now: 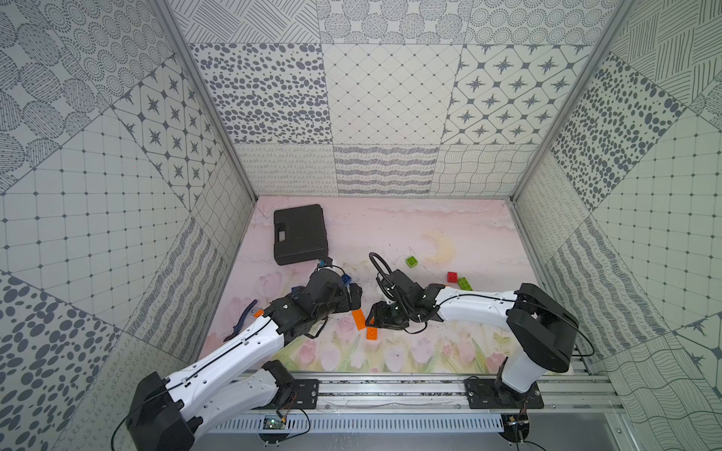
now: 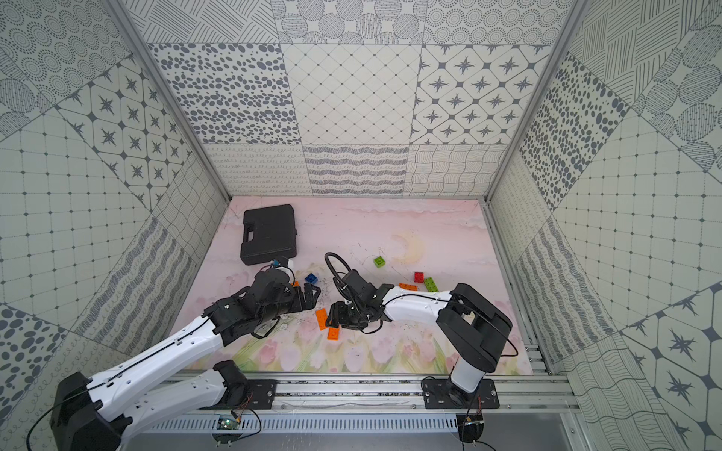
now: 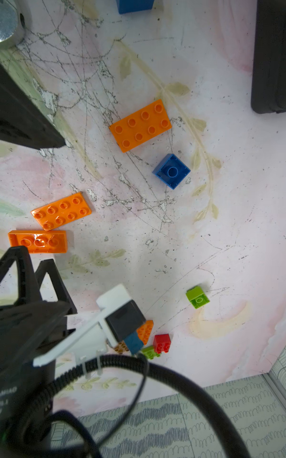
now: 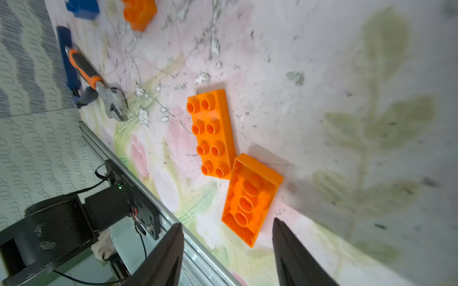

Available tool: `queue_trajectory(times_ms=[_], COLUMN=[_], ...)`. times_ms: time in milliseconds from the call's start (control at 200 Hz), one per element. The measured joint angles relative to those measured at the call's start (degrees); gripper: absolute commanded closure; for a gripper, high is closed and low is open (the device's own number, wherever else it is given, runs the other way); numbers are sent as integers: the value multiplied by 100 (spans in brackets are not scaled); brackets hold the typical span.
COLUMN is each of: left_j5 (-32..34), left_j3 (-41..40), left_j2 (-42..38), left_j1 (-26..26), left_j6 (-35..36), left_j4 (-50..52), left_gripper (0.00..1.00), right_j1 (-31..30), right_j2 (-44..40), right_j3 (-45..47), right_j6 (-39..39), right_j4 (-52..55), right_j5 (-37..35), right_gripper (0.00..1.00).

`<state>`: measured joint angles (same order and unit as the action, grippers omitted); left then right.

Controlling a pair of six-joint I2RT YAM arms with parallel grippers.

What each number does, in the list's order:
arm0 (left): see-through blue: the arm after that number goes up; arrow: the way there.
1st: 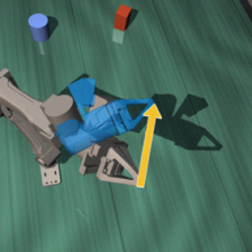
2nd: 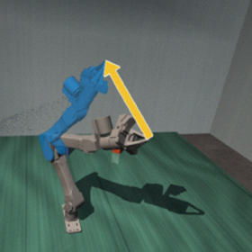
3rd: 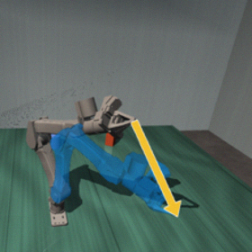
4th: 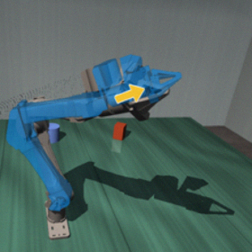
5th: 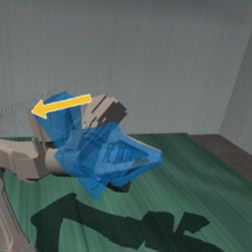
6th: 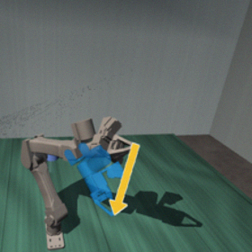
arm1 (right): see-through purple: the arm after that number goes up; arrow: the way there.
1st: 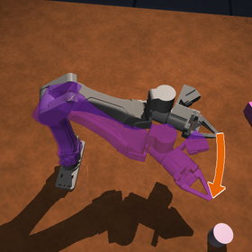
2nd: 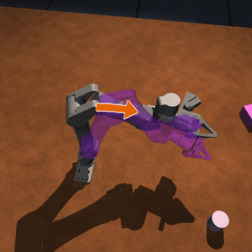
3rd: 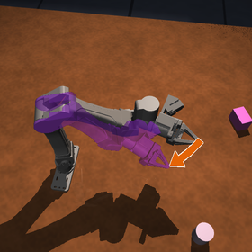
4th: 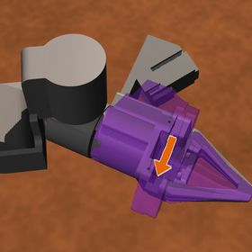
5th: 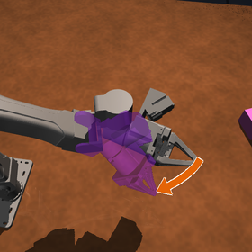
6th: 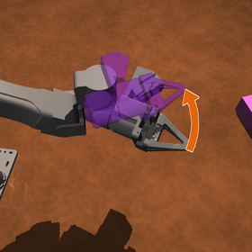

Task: Assemble the number 5 with lego
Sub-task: Pick up the lego brick from the center of the board.

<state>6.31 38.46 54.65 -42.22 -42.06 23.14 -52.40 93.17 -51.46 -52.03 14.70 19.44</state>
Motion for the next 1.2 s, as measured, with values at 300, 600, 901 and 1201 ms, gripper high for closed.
queue_trajectory(times_ms=[300, 600, 901, 1201], left_j5=[-870, -1464, -1738, -1563], left_j3=[337, 1239, 1596, 1609], left_j2=[1340, 2924, 3491, 3279], left_j1=[-223, -938, -1274, -1287], left_j6=[13, 24, 24, 50], left_j4=[-544, -1080, -1272, -1200], left_gripper=[1, 1, 1, 1], right_j1=[2570, 3884, 3934, 3574], right_j2=[-1989, -1182, -702, -944], right_j3=[748, 601, 411, 645], right_j6=[935, 2238, 2789, 2798], right_j4=[1279, 1812, 1869, 1926], right_j5=[-1353, -1145, -476, -216], right_gripper=[30, 25, 26, 25])
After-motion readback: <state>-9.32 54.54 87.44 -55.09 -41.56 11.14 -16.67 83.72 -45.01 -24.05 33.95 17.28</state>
